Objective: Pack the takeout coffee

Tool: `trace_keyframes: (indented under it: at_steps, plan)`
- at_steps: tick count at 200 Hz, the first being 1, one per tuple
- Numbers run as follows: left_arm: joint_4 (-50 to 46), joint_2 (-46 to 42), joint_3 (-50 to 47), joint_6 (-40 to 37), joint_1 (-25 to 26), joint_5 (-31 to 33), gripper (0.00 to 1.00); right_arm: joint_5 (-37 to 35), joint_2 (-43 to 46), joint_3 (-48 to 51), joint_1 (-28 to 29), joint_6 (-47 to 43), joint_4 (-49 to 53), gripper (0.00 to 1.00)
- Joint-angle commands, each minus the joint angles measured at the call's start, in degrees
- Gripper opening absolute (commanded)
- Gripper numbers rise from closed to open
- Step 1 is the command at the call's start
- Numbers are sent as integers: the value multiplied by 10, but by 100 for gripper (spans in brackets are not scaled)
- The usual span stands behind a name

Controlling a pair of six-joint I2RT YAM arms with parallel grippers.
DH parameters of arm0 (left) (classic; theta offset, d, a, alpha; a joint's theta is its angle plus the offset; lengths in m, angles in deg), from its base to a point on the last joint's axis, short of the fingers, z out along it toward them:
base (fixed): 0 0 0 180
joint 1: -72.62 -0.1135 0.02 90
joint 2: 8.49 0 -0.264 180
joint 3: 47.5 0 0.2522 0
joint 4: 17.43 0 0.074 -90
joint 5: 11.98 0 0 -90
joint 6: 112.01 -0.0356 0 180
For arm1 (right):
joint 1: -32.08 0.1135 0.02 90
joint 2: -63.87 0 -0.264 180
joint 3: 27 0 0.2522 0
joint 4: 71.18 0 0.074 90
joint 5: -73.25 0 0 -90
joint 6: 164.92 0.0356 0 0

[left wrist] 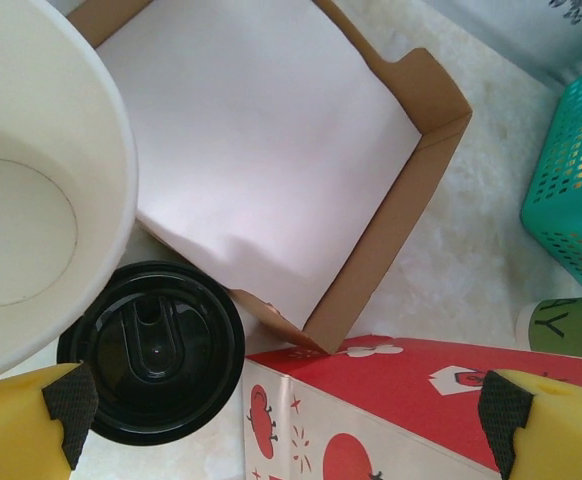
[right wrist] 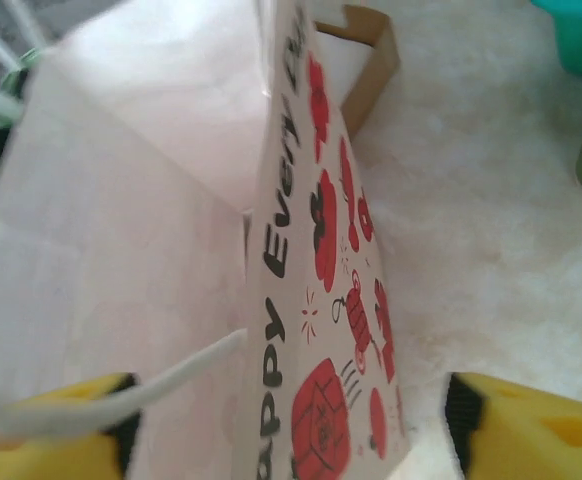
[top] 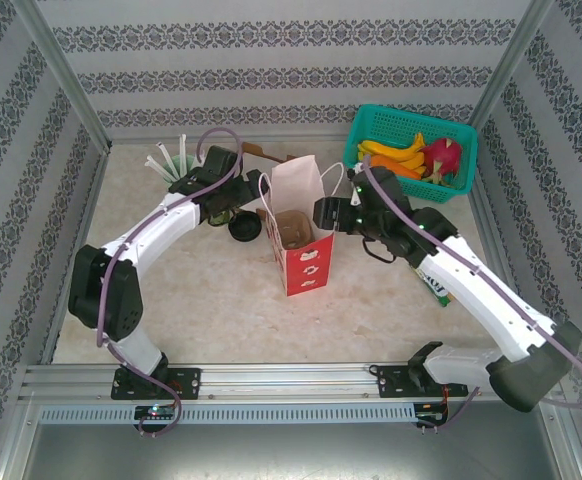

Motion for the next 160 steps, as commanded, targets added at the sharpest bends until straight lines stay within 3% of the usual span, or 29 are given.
trace_keyframes:
  at_steps: [1, 58, 105, 132, 160]
  plan:
    - [14, -36, -18, 10, 5, 25, 99, 67, 17, -48, -10, -87, 36, 98]
    - [56, -86, -55, 4, 5, 39, 100, 71, 43, -86, -74, -136, 33, 98]
    - [173, -130, -119, -24, 6, 0, 100, 30, 36, -24, -199, -93, -30, 98]
    - [173, -143, -125, -22, 6, 31, 99, 41, -7, 6, -255, -85, -70, 98]
    - [171, -166, -136, -31, 5, 58, 99, 51, -79, 0, -274, -125, -78, 98]
